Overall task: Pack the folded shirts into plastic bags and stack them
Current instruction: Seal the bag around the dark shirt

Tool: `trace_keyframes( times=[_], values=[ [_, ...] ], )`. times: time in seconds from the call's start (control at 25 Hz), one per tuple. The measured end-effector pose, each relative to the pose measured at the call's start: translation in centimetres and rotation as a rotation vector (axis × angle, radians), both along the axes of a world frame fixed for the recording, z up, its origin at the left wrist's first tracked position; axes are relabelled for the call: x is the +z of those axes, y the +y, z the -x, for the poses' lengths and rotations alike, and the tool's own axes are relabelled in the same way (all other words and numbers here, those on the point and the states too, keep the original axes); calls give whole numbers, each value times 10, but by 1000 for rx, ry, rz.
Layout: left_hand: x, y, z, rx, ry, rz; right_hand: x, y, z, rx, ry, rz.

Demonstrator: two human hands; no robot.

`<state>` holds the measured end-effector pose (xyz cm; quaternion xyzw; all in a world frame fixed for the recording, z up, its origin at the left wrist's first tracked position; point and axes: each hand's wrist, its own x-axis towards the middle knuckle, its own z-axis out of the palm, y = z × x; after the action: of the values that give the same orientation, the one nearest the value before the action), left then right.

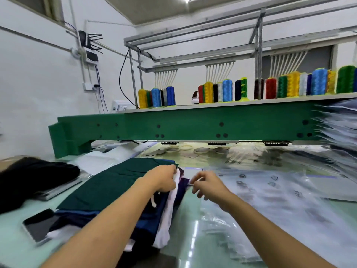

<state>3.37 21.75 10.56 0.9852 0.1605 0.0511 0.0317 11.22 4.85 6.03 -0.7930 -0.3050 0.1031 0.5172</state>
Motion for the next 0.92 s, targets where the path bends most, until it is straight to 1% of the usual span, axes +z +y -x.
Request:
trace_keyframes(
  times=[0.08,0.16,0.24,0.28,0.36,0.44,0.52,0.64,0.72,0.76,0.84,0.92],
  values=[
    [7,33,29,-20,63,87,5,32,22,132,139,-29],
    [8,57,53,-40,60,186,6,61,39,200,218,-7],
    [4,73,74,-63,95,276,5,81,50,175,224,40],
    [0,78,83,-81,131,292,3,88,53,141,216,43],
    [-8,83,97,-118,129,246,2,97,56,88,246,1],
    [-14,86,104,-154,20,206,2,100,56,57,297,-48],
    [-15,88,104,-196,-121,161,1,100,53,30,307,-88],
    [-11,93,104,-130,-348,112,1,101,48,-16,277,-158],
    [-8,95,103,-81,-468,154,7,105,52,-1,328,-227],
    [-6,94,102,-68,-531,171,12,110,55,31,406,-284],
    [-2,87,100,-61,-629,149,20,121,59,95,629,-393],
    [-4,79,99,-99,-627,78,27,130,59,160,798,-448]
  ],
)
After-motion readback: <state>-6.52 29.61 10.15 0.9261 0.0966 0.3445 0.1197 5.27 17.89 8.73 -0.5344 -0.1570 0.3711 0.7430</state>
